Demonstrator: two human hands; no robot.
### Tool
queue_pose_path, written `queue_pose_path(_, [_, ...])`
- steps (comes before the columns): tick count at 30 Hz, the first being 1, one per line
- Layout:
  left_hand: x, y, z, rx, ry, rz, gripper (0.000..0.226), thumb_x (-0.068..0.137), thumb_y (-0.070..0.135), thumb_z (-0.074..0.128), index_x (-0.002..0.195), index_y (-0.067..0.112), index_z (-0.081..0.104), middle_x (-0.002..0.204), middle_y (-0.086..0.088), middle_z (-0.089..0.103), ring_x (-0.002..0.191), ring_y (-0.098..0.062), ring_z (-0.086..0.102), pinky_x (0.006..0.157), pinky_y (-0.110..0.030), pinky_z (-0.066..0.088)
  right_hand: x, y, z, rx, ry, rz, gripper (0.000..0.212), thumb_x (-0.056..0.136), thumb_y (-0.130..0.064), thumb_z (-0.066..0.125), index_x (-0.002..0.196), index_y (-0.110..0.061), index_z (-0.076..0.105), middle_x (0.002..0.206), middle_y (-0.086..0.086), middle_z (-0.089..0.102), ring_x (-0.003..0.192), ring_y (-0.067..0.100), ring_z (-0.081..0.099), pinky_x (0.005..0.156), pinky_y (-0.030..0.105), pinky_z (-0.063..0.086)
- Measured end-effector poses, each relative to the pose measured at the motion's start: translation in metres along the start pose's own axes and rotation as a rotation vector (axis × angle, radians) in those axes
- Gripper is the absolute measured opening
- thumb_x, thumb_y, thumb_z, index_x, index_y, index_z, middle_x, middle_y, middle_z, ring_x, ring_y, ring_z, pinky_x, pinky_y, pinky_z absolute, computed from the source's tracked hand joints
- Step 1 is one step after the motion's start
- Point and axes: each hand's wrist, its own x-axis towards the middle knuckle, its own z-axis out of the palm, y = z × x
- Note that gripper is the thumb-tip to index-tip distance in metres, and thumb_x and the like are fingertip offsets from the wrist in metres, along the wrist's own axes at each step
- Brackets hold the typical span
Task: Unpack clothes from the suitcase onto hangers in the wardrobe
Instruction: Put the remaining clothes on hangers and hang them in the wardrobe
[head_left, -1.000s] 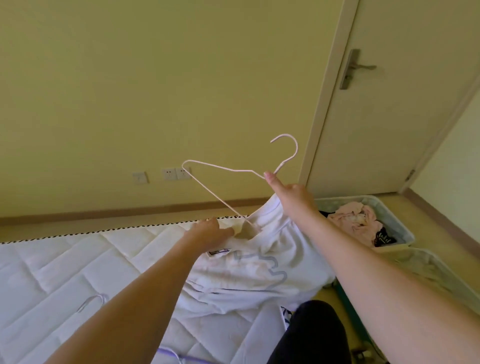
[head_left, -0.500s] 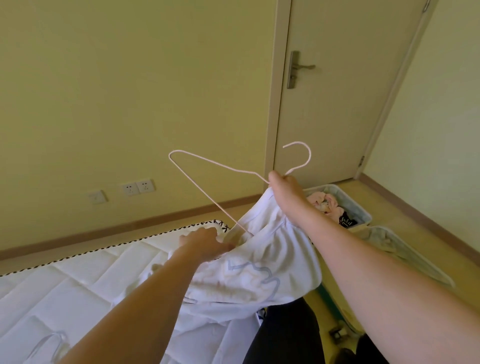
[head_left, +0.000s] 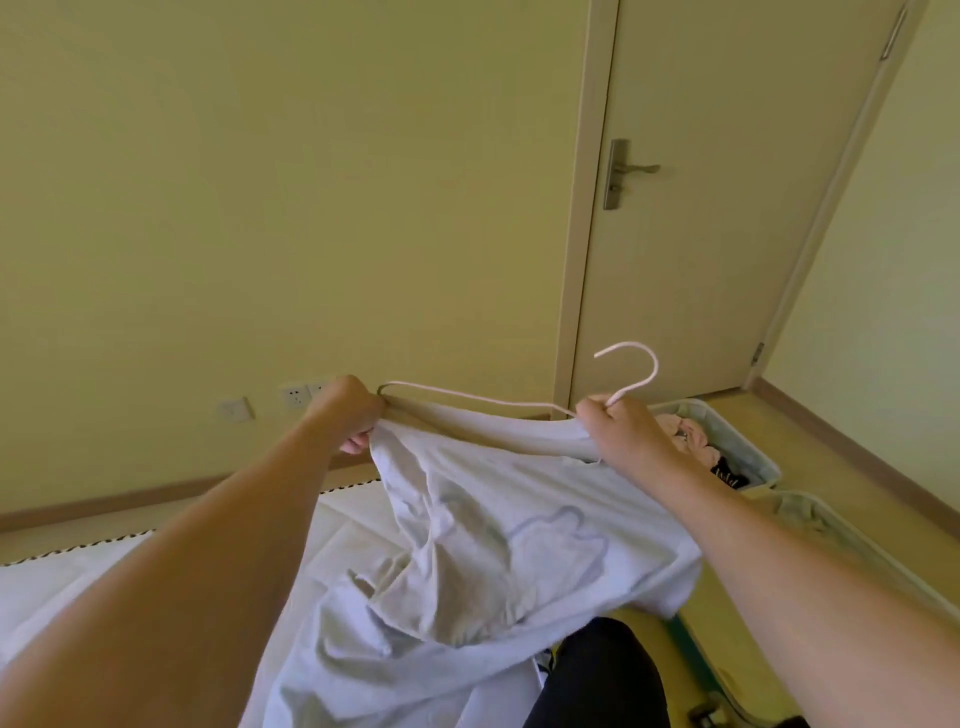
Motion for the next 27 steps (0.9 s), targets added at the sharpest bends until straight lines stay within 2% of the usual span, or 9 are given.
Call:
queue_pose_path(4, [0.008,0.023,-0.029,-0.146,0.067,0.030,0.033,0.087,0.007,0.047,0.058,0.013,0.033,0.051,-0.003,0.038,0.042,-0.016,0.029,0.048,-0.022,0.029,0.005,-0.021,-0.013,-0.018,-0.008,-0.043,0.031,0.090,-0.017,0.041,0.063,-0.019,0.027,0.064,0.003,0.029,0.066,0.018,0.024,0.059,0.033,0.020])
queue_pose_path(7, [0.001,0.043,-0.044,-0.213,0.111,0.089,0.025,0.081,0.003,0.046,0.058,0.009,0.038,0.048,-0.004,0.040,0.039,-0.019,0.035,0.042,-0.021,0.035,0.011,-0.042,-0.031,-0.082,-0.113,-0.024,0.031,0.092,-0.021,0.040,0.065,-0.020,0.027,0.066,0.002,0.028,0.068,0.018,0.025,0.059,0.034,0.020])
queue_pose_path(10, [-0.019,0.086,-0.050,-0.215,0.136,0.201,0.021,0.083,0.007,0.051,0.062,0.004,0.047,0.050,-0.011,0.048,0.042,-0.024,0.047,0.052,-0.028,0.044,0.011,-0.061,-0.049,-0.247,-0.156,0.020,0.030,0.096,-0.026,0.038,0.068,-0.017,0.034,0.067,0.003,0.033,0.066,0.021,0.031,0.055,0.035,0.025])
queue_pose_path(13, [-0.060,0.144,-0.044,-0.154,0.042,0.513,0.019,0.084,0.011,0.051,0.066,0.006,0.054,0.059,-0.008,0.048,0.054,-0.024,0.044,0.057,-0.028,0.038,0.009,-0.077,-0.076,-0.110,-0.027,0.029,0.029,0.094,-0.021,0.039,0.066,-0.019,0.031,0.064,0.001,0.027,0.060,0.018,0.024,0.056,0.034,0.017])
queue_pose_path(15, [-0.091,0.176,-0.038,-0.122,-0.044,0.724,0.029,0.089,0.012,0.044,0.060,0.010,0.045,0.063,-0.005,0.042,0.060,-0.022,0.036,0.054,-0.030,0.028,0.007,-0.086,-0.102,0.022,0.057,0.092,0.025,0.092,-0.022,0.042,0.069,-0.021,0.033,0.067,0.002,0.027,0.066,0.018,0.024,0.060,0.032,0.017])
queue_pose_path(17, [-0.118,0.206,-0.034,-0.100,-0.082,0.900,0.034,0.096,0.014,0.037,0.062,0.011,0.042,0.068,-0.006,0.044,0.065,-0.022,0.038,0.055,-0.032,0.029,-0.002,-0.097,-0.136,0.091,0.140,0.146,0.020,0.090,-0.025,0.046,0.072,-0.021,0.038,0.073,0.004,0.032,0.073,0.019,0.029,0.065,0.032,0.021])
queue_pose_path(21, [-0.157,0.254,-0.032,-0.104,-0.013,1.122,0.039,0.099,0.027,0.031,0.090,0.005,0.060,0.093,-0.013,0.062,0.088,-0.030,0.054,0.078,-0.036,0.044,-0.028,-0.118,-0.204,0.173,0.291,0.153,0.016,0.086,-0.029,0.054,0.074,-0.019,0.049,0.078,0.006,0.043,0.080,0.023,0.039,0.074,0.033,0.031])
queue_pose_path(25, [-0.206,0.308,-0.034,-0.155,0.068,1.352,0.039,0.090,0.037,0.023,0.084,0.008,0.048,0.086,-0.010,0.055,0.086,-0.032,0.052,0.076,-0.040,0.043,-0.079,-0.144,-0.275,0.178,0.429,0.166,0.017,0.079,-0.030,0.054,0.068,-0.024,0.043,0.075,0.005,0.040,0.078,0.023,0.037,0.075,0.034,0.030])
queue_pose_path(27, [-0.234,0.334,-0.031,-0.229,0.055,1.422,0.037,0.095,0.034,0.025,0.089,0.007,0.049,0.085,-0.011,0.056,0.084,-0.032,0.053,0.075,-0.042,0.044,-0.112,-0.155,-0.309,0.184,0.537,0.177,0.019,0.080,-0.029,0.055,0.066,-0.023,0.044,0.071,0.004,0.042,0.075,0.022,0.040,0.073,0.033,0.032])
